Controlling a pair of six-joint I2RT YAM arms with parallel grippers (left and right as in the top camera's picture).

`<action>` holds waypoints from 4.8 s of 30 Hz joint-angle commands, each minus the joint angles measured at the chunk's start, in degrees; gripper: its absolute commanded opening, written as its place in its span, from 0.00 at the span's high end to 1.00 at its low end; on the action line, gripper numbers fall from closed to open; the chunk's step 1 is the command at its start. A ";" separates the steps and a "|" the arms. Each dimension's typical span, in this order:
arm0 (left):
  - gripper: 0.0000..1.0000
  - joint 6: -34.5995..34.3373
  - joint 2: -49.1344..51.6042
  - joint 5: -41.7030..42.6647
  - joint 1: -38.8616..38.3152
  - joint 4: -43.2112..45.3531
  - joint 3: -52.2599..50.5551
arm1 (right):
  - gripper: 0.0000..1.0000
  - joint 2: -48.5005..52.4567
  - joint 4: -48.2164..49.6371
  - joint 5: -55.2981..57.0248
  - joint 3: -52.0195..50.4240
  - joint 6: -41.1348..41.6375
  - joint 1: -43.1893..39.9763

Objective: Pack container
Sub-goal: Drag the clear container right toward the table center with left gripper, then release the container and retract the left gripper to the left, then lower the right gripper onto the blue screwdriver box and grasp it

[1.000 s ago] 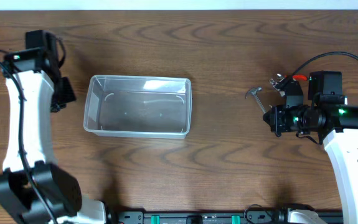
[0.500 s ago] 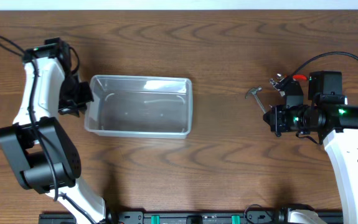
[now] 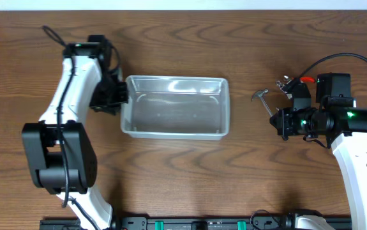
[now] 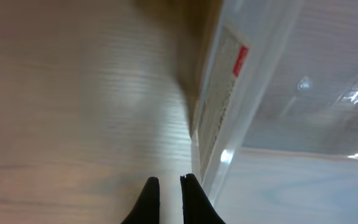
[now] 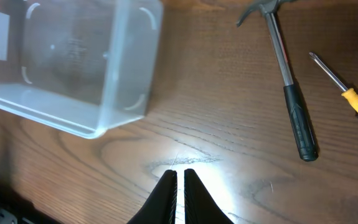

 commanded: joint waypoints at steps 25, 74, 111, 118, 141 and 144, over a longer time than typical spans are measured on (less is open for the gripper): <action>0.31 2.21 -2.34 -19.32 -4.33 -2.03 4.46 | 0.01 -0.26 -1.49 8.41 5.75 -2.40 -0.37; 0.02 -0.42 -41.27 -11.06 7.56 8.90 -13.68 | 0.01 43.19 3.21 25.70 29.55 -13.97 -29.83; 0.02 -0.37 -41.24 -11.08 7.56 9.05 -13.68 | 0.01 50.42 4.11 25.92 25.57 -16.72 -29.79; 0.02 -0.37 -41.24 -11.08 7.56 8.50 -13.68 | 0.01 50.42 5.81 25.90 22.82 -16.63 -29.83; 0.02 -0.39 -41.24 -11.08 7.56 8.41 -13.68 | 0.29 50.40 7.21 25.86 23.10 -13.86 -29.77; 0.02 -0.37 -41.24 -11.08 7.56 8.41 -13.68 | 0.33 50.29 7.17 25.86 23.41 -13.64 -29.77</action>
